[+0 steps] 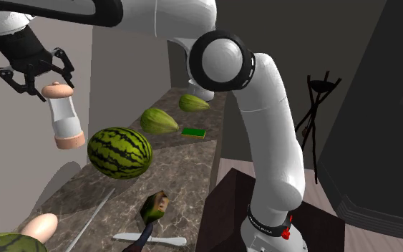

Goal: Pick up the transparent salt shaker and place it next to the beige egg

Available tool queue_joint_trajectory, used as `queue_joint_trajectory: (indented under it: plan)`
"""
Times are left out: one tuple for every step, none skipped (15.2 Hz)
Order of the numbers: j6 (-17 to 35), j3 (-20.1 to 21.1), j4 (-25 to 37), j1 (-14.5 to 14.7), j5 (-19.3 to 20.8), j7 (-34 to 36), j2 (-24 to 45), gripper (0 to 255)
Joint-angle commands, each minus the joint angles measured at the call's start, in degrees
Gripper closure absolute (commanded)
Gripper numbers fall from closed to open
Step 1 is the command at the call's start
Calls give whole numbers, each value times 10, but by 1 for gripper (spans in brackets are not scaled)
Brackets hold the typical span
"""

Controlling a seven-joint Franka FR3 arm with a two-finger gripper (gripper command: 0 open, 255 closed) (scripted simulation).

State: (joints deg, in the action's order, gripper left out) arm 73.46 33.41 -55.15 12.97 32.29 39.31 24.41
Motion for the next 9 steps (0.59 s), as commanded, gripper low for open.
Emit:
queue_joint_trajectory:
  plan:
    - [-65,-17,166,80,58,-12,101,255]
    - [-46,-16,127,66,45,-4,84,255]
    - [-30,-13,96,53,36,3,71,255]
    - [-16,-9,69,42,30,9,61,255]
    - [-2,-6,46,33,24,15,52,255]
    - [10,-4,24,25,19,19,44,255]
    - [22,-2,5,17,15,23,38,255]
    - [33,-1,-14,11,11,27,31,255]
    - [44,1,-31,5,7,31,26,255]
